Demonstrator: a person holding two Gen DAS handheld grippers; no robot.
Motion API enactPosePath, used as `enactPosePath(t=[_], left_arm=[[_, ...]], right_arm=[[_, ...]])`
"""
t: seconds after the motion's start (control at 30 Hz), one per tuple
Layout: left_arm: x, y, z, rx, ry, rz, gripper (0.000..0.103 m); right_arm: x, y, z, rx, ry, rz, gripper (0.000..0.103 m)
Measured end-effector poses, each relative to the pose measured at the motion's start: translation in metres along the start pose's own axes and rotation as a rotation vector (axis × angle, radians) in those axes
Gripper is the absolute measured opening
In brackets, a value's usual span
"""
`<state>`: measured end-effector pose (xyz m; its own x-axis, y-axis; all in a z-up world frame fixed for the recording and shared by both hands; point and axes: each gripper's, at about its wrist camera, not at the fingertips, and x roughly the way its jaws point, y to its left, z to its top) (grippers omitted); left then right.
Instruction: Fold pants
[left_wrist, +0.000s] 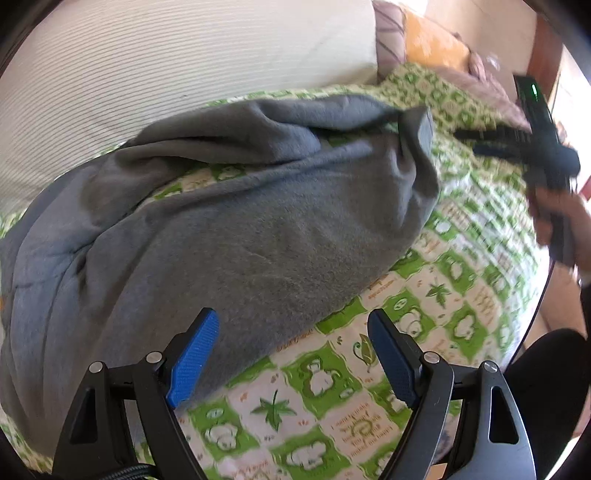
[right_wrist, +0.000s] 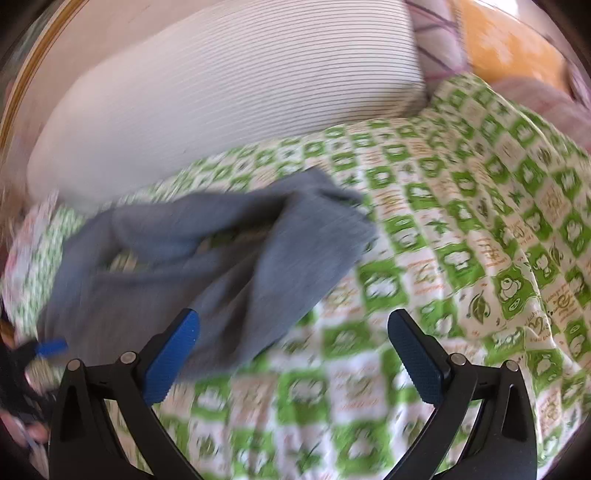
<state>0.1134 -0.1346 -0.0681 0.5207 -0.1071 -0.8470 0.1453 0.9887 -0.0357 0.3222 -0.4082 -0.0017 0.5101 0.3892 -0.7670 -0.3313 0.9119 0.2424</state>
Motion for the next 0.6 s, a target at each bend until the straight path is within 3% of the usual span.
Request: enactPosePath(t=[0.13, 0.3, 0.33, 0.4, 0.43, 0.47, 0.5, 0.53, 0.6], left_arm=[[0.019, -0.001, 0.002, 0.058, 0.034, 0.033, 0.083], [0.035, 0.002, 0.003, 0.072, 0.058, 0.056, 0.083], [0.039, 0.003, 0.004, 0.07, 0.061, 0.054, 0.083], [0.046, 0.007, 0.005, 0.061, 0.074, 0.04, 0.083], [0.047, 0.008, 0.005, 0.054, 0.075, 0.032, 0.083], [0.048, 0.011, 0.006, 0.04, 0.075, 0.017, 0.075], [0.048, 0.013, 0.007, 0.032, 0.074, 0.003, 0.061], [0.047, 0.015, 0.009, 0.03, 0.071, 0.0, 0.053], [0.042, 0.018, 0.013, 0.027, 0.07, -0.012, 0.02]], right_arm=[[0.014, -0.017, 0.021, 0.083, -0.056, 0.008, 0.102], [0.039, -0.012, 0.049, 0.046, -0.086, 0.014, 0.101], [0.047, -0.008, 0.053, 0.019, -0.074, -0.003, 0.093], [0.057, -0.004, 0.054, -0.017, -0.035, -0.03, 0.055], [0.064, -0.005, 0.052, -0.018, 0.007, -0.031, 0.024], [0.064, -0.009, 0.05, -0.005, 0.016, -0.021, 0.012], [0.062, -0.012, 0.047, 0.009, 0.014, -0.016, 0.011], [0.058, -0.016, 0.045, 0.015, 0.01, -0.018, 0.009], [0.043, -0.023, 0.038, 0.03, -0.004, -0.024, 0.007]])
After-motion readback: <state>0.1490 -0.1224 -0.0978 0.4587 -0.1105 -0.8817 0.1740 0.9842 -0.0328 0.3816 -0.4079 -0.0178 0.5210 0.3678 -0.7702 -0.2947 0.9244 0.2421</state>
